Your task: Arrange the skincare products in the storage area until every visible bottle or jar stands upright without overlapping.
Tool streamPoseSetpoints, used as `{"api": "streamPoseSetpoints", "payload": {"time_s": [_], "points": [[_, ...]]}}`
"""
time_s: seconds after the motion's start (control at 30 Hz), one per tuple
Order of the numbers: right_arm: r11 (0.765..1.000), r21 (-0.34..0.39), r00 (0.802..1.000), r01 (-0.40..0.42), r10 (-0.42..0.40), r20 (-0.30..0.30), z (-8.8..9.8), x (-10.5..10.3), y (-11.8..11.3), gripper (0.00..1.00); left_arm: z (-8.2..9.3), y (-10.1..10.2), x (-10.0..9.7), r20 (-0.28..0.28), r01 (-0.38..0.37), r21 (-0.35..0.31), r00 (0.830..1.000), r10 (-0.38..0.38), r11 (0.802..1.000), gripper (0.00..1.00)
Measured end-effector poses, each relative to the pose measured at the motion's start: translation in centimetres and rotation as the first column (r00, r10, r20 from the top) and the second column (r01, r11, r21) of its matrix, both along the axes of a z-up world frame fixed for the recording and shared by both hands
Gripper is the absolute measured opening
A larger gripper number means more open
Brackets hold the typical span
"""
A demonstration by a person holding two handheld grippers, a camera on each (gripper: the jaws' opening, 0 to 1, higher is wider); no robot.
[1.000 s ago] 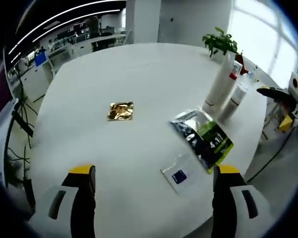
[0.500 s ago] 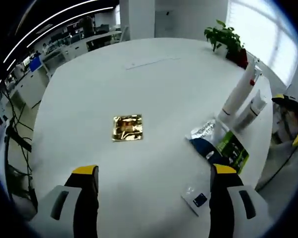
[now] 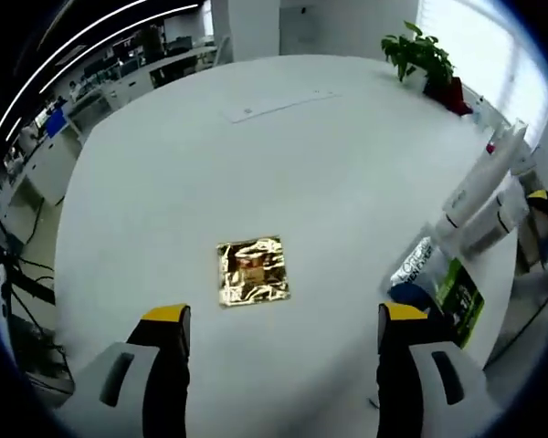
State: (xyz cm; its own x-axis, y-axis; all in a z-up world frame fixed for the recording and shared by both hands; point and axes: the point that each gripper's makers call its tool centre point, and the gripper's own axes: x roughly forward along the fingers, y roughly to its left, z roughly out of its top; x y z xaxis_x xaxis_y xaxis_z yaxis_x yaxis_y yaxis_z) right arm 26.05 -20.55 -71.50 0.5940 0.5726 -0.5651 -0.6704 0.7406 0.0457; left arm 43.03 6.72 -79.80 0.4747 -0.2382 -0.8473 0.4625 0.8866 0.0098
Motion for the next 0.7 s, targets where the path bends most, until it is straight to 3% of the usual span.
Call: {"api": "streamPoseSetpoints", "payload": {"time_s": [0.1,0.23,0.3,0.7], "points": [[1.0,0.004,1.0,0.002,-0.002,-0.008,-0.2,0.0,0.0,0.88,-0.3,0.1,-0.7,-0.009,0.005,0.013,1.0,-0.005,1.0,0.79],[1.0,0.005,1.0,0.007,-0.007,-0.016,-0.3,0.0,-0.1,0.87,-0.7,0.2,0.3,-0.019,0.007,0.028,1.0,-0.007,1.0,0.76],[1.0,0.008,1.0,0.012,-0.012,-0.018,-0.3,0.1,-0.2,0.87,-0.9,0.4,1.8,-0.015,0.012,0.037,1.0,-0.012,0.999,0.74],[1.0,0.006,0.999,0.025,-0.025,-0.031,-0.6,0.1,-0.5,0.87,-2.2,-0.2,2.1,-0.042,0.036,0.058,0.999,-0.034,0.998,0.62]]}}
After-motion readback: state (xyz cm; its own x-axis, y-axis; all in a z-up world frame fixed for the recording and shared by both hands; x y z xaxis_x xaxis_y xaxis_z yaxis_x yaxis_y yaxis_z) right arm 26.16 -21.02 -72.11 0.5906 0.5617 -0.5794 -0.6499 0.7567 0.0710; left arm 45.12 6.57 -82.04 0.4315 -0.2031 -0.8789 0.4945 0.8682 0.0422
